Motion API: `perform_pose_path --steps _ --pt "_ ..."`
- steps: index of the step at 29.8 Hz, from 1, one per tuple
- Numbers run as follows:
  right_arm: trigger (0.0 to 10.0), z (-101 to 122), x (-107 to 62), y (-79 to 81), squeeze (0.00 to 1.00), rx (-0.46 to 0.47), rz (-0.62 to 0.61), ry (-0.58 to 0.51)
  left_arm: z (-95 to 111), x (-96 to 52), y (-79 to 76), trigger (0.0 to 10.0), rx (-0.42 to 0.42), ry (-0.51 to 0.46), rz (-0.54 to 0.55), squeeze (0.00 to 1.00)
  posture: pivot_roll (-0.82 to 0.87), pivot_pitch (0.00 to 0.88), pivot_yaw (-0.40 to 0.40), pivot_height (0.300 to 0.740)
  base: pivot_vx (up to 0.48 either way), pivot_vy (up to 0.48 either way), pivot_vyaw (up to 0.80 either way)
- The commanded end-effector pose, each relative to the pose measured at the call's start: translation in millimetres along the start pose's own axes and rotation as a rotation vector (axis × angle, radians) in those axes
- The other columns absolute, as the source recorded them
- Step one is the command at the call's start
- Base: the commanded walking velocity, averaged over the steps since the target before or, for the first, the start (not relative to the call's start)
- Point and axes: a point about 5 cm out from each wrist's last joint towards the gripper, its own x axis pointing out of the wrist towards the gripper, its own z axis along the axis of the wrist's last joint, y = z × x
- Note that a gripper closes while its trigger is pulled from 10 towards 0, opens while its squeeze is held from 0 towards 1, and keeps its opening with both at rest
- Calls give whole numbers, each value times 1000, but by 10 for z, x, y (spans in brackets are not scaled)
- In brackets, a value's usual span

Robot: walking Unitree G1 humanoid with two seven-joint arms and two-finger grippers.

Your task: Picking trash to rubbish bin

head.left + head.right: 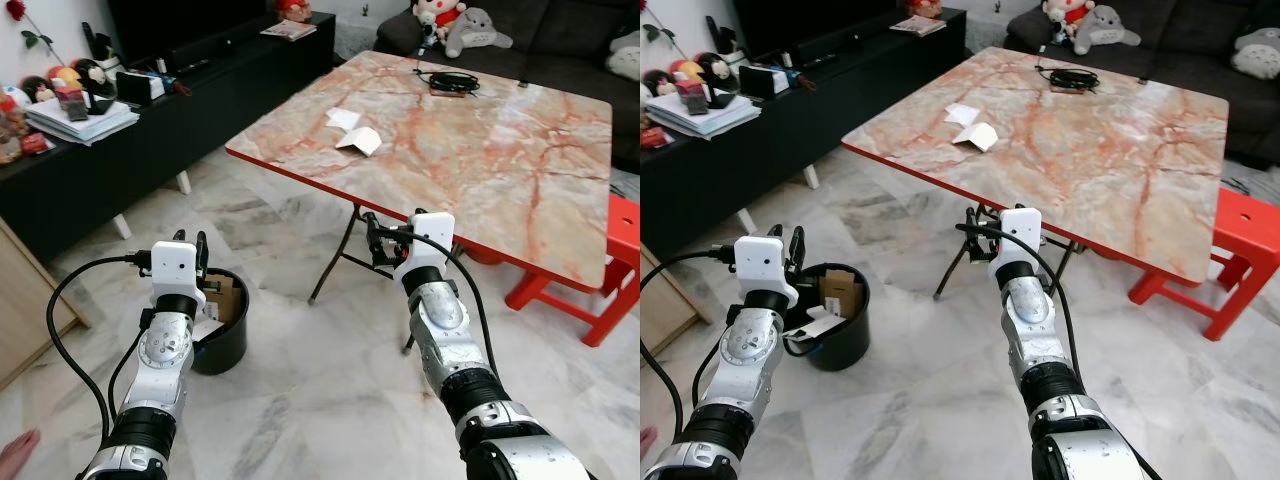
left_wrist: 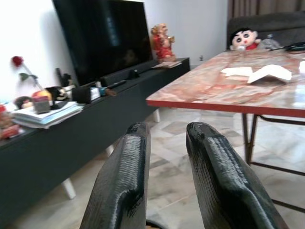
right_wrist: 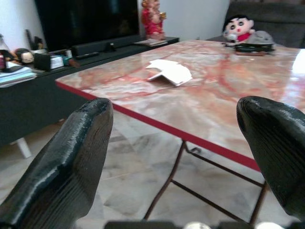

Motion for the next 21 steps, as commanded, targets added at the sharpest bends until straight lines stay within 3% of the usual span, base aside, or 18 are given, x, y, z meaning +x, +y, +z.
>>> perform_pose_path --steps 1,5,12,21 --pt "10000 35 26 -16 0 4 -2 -3 1 -10 -12 10000 15 7 -3 0 -17 0 -19 740 0 -292 -800" --pt "10000 34 26 -12 0 5 -1 -3 1 -11 -12 10000 12 8 0 0 -17 0 -19 740 0 -315 -800" --pt "10000 25 25 3 0 6 5 2 12 -3 -20 10000 16 6 -1 0 -19 0 -19 740 0 0 -800" --pt "10000 26 29 3 0 6 7 4 12 1 -20 10000 17 8 4 0 -20 0 -20 740 0 -357 -800"
